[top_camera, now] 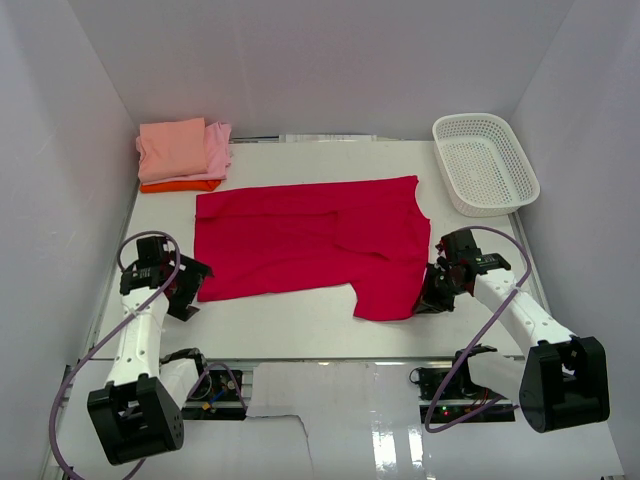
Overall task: Fold and stack the t-shirts
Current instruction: Grap the side of the flattened tshirt closest away from the robot with both arms
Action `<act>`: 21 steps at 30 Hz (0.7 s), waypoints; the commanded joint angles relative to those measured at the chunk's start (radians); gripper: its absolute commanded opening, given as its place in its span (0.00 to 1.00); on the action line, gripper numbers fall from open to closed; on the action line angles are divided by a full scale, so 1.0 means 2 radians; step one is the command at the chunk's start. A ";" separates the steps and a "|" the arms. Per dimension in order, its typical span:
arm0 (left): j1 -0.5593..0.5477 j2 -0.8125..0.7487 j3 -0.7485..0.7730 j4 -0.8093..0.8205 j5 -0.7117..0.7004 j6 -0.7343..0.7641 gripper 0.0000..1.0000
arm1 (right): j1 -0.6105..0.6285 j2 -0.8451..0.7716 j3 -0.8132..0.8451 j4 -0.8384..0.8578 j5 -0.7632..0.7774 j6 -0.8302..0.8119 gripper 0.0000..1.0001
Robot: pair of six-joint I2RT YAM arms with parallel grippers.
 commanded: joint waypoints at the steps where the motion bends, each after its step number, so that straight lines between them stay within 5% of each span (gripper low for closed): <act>1: 0.004 0.004 -0.010 0.009 -0.064 -0.038 0.95 | -0.001 0.003 0.022 -0.013 0.000 -0.013 0.08; 21: 0.004 0.059 -0.070 0.101 -0.078 -0.086 0.75 | -0.001 -0.002 0.036 -0.028 0.014 -0.020 0.08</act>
